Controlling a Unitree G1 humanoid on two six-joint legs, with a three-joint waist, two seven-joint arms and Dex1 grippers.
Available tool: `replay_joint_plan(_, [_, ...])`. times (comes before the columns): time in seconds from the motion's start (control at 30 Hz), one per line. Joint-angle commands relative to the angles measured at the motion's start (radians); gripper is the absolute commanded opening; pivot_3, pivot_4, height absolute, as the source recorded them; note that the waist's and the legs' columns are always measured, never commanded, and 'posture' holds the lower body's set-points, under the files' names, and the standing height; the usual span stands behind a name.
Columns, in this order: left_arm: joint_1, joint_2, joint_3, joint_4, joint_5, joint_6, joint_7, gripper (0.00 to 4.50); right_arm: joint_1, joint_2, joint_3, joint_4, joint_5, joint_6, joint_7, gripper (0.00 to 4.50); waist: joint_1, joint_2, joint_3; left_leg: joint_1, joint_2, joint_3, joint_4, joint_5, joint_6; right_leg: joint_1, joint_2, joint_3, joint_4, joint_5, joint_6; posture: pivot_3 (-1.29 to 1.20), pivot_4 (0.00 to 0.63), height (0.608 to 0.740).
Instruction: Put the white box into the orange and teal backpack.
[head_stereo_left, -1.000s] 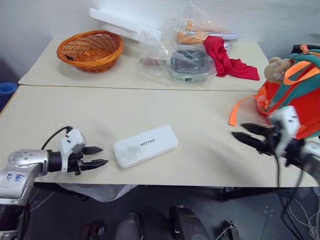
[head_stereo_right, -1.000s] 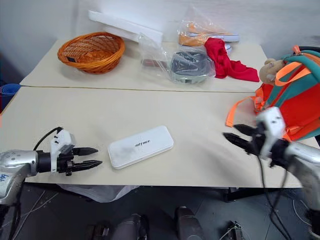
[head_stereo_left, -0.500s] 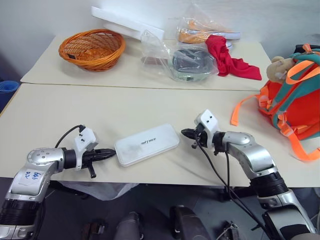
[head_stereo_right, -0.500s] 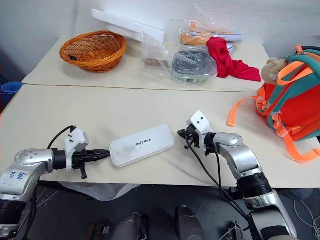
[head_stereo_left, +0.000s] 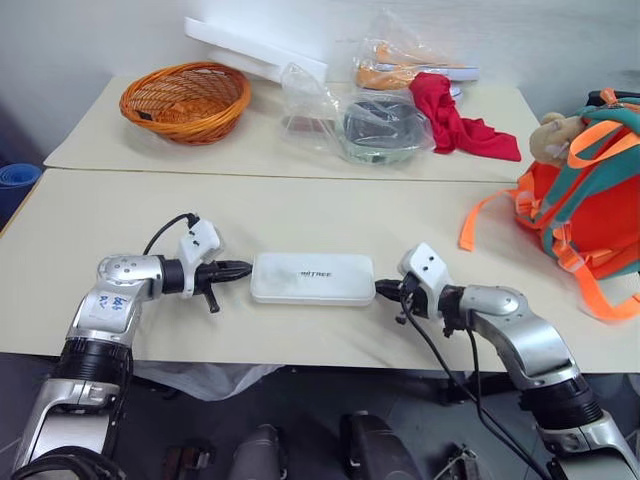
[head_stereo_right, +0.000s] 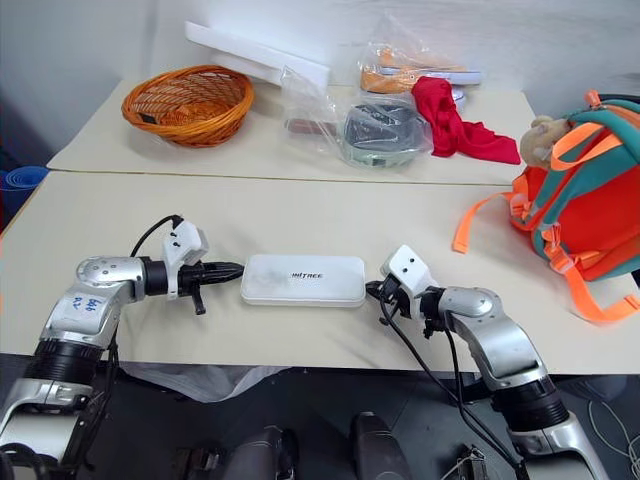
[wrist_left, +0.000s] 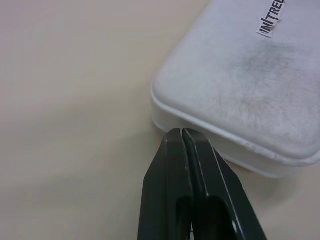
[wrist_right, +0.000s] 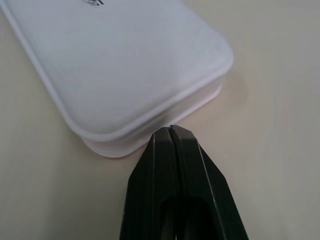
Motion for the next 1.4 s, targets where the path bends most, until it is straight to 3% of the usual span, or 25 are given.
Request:
replay_joint_plan(0.03, [-0.062, 0.037, 0.036, 0.093, -0.054, 0.163, -0.064, 0.62, 0.008, -0.006, -0.047, -0.023, -0.003, -0.003, -0.023, 0.0, -0.003, 0.0, 0.0, 0.0, 0.0, 0.0, 0.0, 0.0, 0.0, 0.0, 0.0, 0.0, 0.0, 0.0, 0.0, 0.0, 0.15, 0.74])
replay_joint_plan(0.23, [-0.236, 0.073, 0.005, 0.281, -0.106, 0.589, -0.157, 2.45, 0.015, 0.026, -0.063, -0.028, -0.009, -0.008, -0.066, 0.0, -0.009, -0.001, 0.0, 0.0, -0.001, 0.0, 0.001, 0.0, 0.0, 0.0, 0.001, -0.002, 0.001, 0.0, 0.0, 0.0, 0.15, 0.74])
replay_joint_plan(0.37, [-0.341, 0.059, 0.03, 0.426, -0.129, 0.701, -0.191, 3.68, 0.014, 0.048, -0.072, -0.034, -0.008, -0.001, -0.09, 0.0, -0.01, -0.001, 0.0, 0.0, -0.001, 0.0, 0.001, 0.0, 0.0, 0.0, 0.001, -0.002, 0.001, 0.0, 0.001, 0.0, 0.15, 0.74])
replay_joint_plan(0.47, [-0.341, 0.064, -0.05, 0.43, -0.095, 0.705, -0.258, 4.45, 0.008, 0.056, -0.075, -0.033, -0.006, 0.007, -0.102, 0.0, -0.011, -0.001, 0.0, 0.0, -0.001, 0.001, 0.001, 0.002, -0.004, -0.001, 0.001, -0.001, 0.001, -0.001, 0.001, 0.0, 0.15, 0.74])
replay_joint_plan(0.7, [-0.345, -0.002, -0.168, 0.383, -0.078, 0.785, -0.309, 4.45, 0.002, 0.081, -0.063, -0.032, -0.008, 0.02, -0.122, 0.0, -0.008, -0.001, 0.0, 0.001, -0.001, 0.001, 0.001, 0.002, -0.004, 0.0, 0.0, 0.0, 0.002, -0.001, 0.001, 0.0, 0.15, 0.74])
replay_joint_plan(0.83, [-0.366, -0.118, -0.155, 0.399, -0.076, 0.808, -0.227, 4.45, 0.001, 0.108, -0.048, -0.045, -0.011, 0.03, -0.136, 0.0, 0.014, -0.001, 0.0, 0.001, -0.002, 0.0, 0.001, 0.002, -0.003, 0.001, -0.001, 0.0, 0.002, -0.001, 0.001, 0.0, 0.15, 0.74])
replay_joint_plan(0.97, [-0.377, -0.175, -0.095, 0.393, -0.109, 0.853, -0.185, 4.45, 0.004, 0.117, -0.048, -0.049, -0.018, 0.032, -0.145, 0.0, 0.019, -0.001, 0.0, 0.001, -0.003, -0.001, 0.002, 0.002, -0.002, 0.002, -0.003, 0.001, 0.002, -0.001, 0.001, 0.0, 0.15, 0.74])
replay_joint_plan(1.07, [-0.392, -0.193, -0.025, 0.414, -0.133, 0.88, -0.141, 3.82, 0.021, 0.115, -0.065, -0.055, -0.016, 0.031, -0.153, 0.0, 0.018, -0.001, 0.0, 0.001, -0.003, -0.001, 0.002, 0.002, -0.002, 0.002, -0.003, 0.001, 0.002, -0.001, 0.001, 0.0, 0.15, 0.74])
replay_joint_plan(1.3, [-0.396, -0.174, 0.007, 0.375, -0.198, 0.948, -0.169, 1.75, 0.132, 0.1, -0.141, -0.151, -0.001, 0.026, -0.185, 0.0, 0.014, -0.001, 0.0, -0.001, -0.001, -0.002, 0.002, 0.003, -0.004, 0.0, 0.0, 0.001, 0.002, -0.001, 0.001, 0.0, 0.15, 0.74])
replay_joint_plan(1.4, [-0.363, -0.154, -0.014, 0.274, -0.247, 1.009, -0.196, 1.26, 0.194, 0.101, -0.272, -0.241, 0.074, 0.087, -0.209, 0.61, 0.015, -0.001, 0.0, -0.001, -0.002, -0.002, 0.002, 0.003, -0.004, 0.001, -0.001, 0.001, 0.002, -0.001, 0.001, 0.0, 0.15, 0.74])
